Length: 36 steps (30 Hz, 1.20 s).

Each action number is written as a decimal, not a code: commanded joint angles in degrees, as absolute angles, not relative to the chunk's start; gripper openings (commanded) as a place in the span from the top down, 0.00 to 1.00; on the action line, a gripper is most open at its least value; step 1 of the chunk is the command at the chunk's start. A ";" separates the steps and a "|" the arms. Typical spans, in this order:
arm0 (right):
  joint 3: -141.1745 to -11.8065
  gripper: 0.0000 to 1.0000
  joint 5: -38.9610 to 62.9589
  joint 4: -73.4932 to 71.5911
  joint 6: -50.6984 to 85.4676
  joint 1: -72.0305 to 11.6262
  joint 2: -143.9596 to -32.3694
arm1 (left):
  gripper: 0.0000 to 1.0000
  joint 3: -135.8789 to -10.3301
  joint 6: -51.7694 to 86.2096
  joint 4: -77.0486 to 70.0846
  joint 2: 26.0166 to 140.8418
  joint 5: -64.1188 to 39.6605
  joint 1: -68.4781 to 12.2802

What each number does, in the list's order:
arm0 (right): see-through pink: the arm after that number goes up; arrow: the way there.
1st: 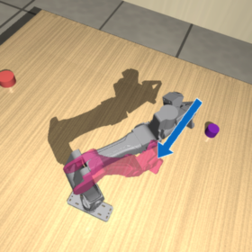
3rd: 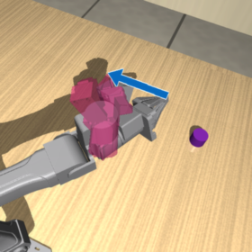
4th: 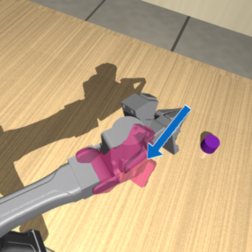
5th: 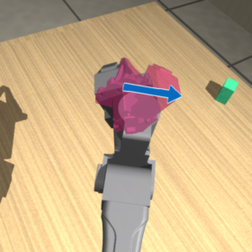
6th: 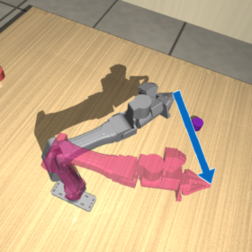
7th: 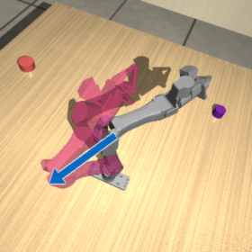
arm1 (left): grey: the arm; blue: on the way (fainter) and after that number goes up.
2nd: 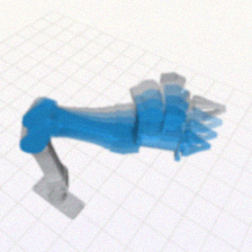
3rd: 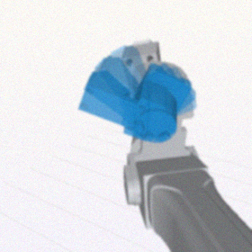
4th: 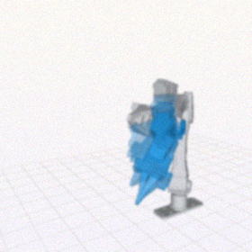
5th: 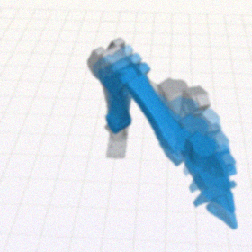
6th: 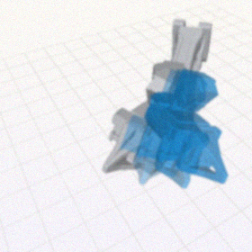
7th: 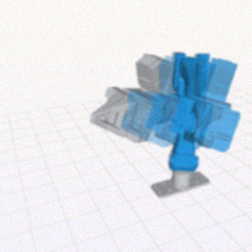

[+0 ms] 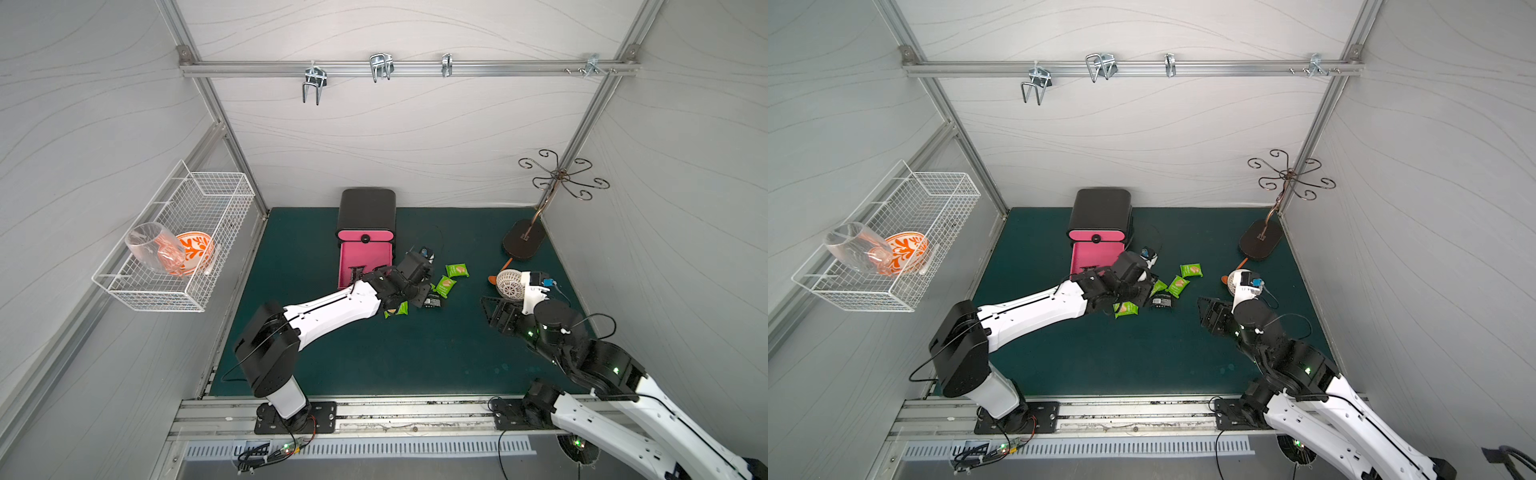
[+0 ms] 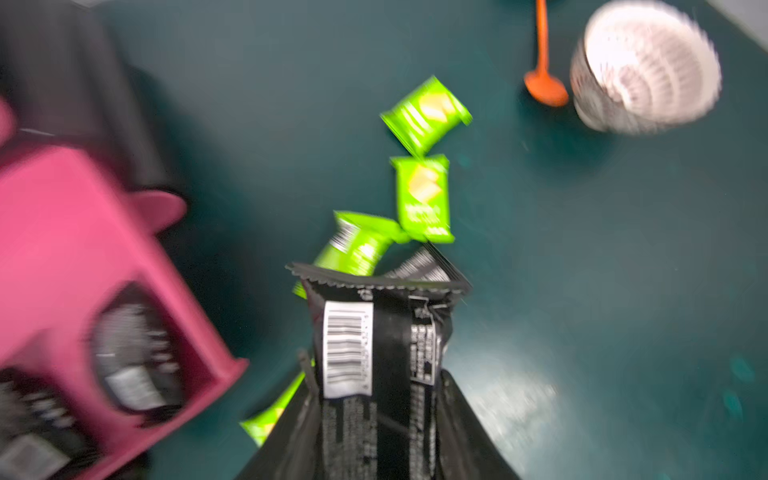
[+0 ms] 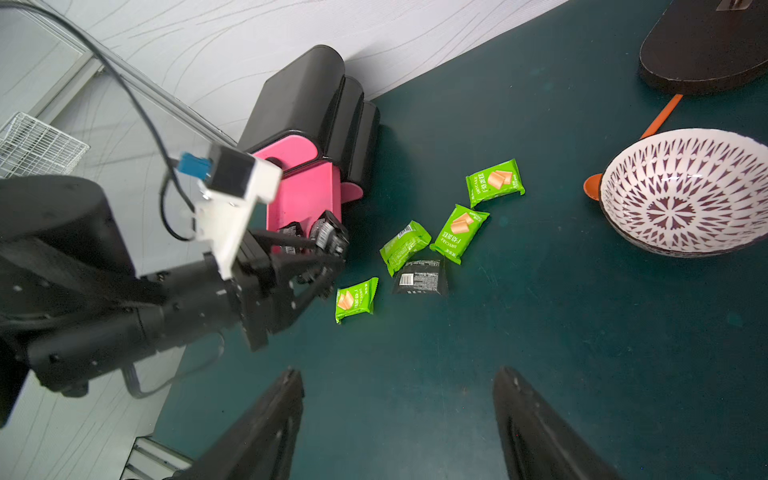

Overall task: Place the cookies into the drawer by color
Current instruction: Pick up the cookie at the center of the board, then place the cookie in the drawer.

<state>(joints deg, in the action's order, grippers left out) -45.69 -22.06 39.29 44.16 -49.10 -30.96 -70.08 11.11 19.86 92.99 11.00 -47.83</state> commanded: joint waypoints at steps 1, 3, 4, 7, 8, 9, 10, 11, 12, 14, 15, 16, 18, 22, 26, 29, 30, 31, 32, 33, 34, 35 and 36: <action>-46.26 0.24 -22.50 38.98 44.53 -48.87 -31.42 | 0.71 -69.97 10.47 18.81 92.73 14.03 -44.24; -46.41 0.24 -22.54 39.19 44.24 -48.87 -31.34 | 0.70 -69.49 10.72 18.32 92.24 14.19 -41.29; -46.49 0.24 -22.66 39.35 44.25 -48.87 -31.28 | 0.71 -69.14 10.81 18.01 92.12 14.04 -40.09; -46.32 0.24 -23.02 39.96 44.22 -48.90 -30.81 | 0.71 -67.90 12.22 17.10 91.90 12.93 -35.79; -46.15 0.24 -23.11 39.98 44.29 -48.89 -30.64 | 0.70 -67.49 12.98 16.97 92.02 12.39 -34.37; -45.97 0.24 -23.20 39.99 44.43 -48.93 -30.42 | 0.71 -67.09 13.80 16.75 92.11 12.02 -32.93; -45.80 0.24 -23.29 39.99 44.49 -48.87 -30.25 | 0.71 -66.64 14.34 16.48 92.15 11.51 -31.82; -45.71 0.24 -23.33 39.91 44.58 -48.89 -30.15 | 0.71 -66.05 14.86 15.96 92.27 10.97 -30.64; -45.70 0.24 -23.36 39.95 44.63 -48.94 -30.09 | 0.71 -65.59 15.40 15.61 92.43 10.53 -29.63; -45.83 0.24 -23.22 39.95 44.69 -48.94 -30.15 | 0.71 -65.06 16.03 15.25 93.23 9.65 -28.06; -45.96 0.24 -23.16 39.90 44.72 -48.87 -30.23 | 0.71 -65.22 16.16 15.27 93.84 9.30 -27.51; -46.04 0.24 -23.12 39.84 44.71 -48.94 -30.32 | 0.71 -65.34 16.26 15.35 94.37 8.94 -27.26; -46.14 0.24 -23.11 39.81 44.65 -48.89 -30.67 | 0.71 -65.65 16.33 15.36 95.58 8.68 -26.99; -46.23 0.23 -23.12 39.81 44.54 -48.91 -31.00 | 0.71 -65.87 17.03 14.83 97.10 7.53 -26.72; -46.24 0.24 -23.14 39.91 44.55 -48.92 -30.86 | 0.71 -65.83 17.30 14.83 98.61 8.55 -26.50; -46.49 0.24 -23.12 40.17 44.57 -48.88 -30.85 | 0.70 -65.94 17.08 15.36 99.46 10.32 -26.19; -46.58 0.23 -23.15 40.10 44.57 -48.92 -30.85 | 0.69 -66.01 16.97 15.55 99.62 11.16 -26.11; -46.59 0.24 -23.11 40.01 44.62 -48.89 -30.85 | 0.69 -66.00 16.73 15.73 99.75 11.84 -26.03; -46.58 0.24 -23.10 39.91 44.58 -48.87 -30.98 | 0.67 -66.06 16.49 15.80 99.83 12.55 -26.02; -46.58 0.24 -23.10 39.79 44.52 -48.87 -31.09 | 0.66 -66.16 16.30 15.92 99.93 13.48 -25.93; -46.58 0.23 -23.03 39.65 44.54 -48.92 -31.20 | 0.65 -66.16 15.98 15.93 100.07 14.09 -25.93; -46.66 0.23 -22.94 39.51 44.58 -48.88 -31.30 | 0.64 -66.31 15.62 16.04 100.19 14.74 -25.84; -46.67 0.24 -22.85 39.42 44.60 -48.93 -31.54 | 0.64 -66.43 15.26 16.31 100.44 15.36 -25.84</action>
<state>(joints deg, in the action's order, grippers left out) -45.69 -22.11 39.46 44.18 -49.10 -30.94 -64.90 16.32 17.06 98.94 12.10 -26.24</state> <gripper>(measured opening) 0.765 0.391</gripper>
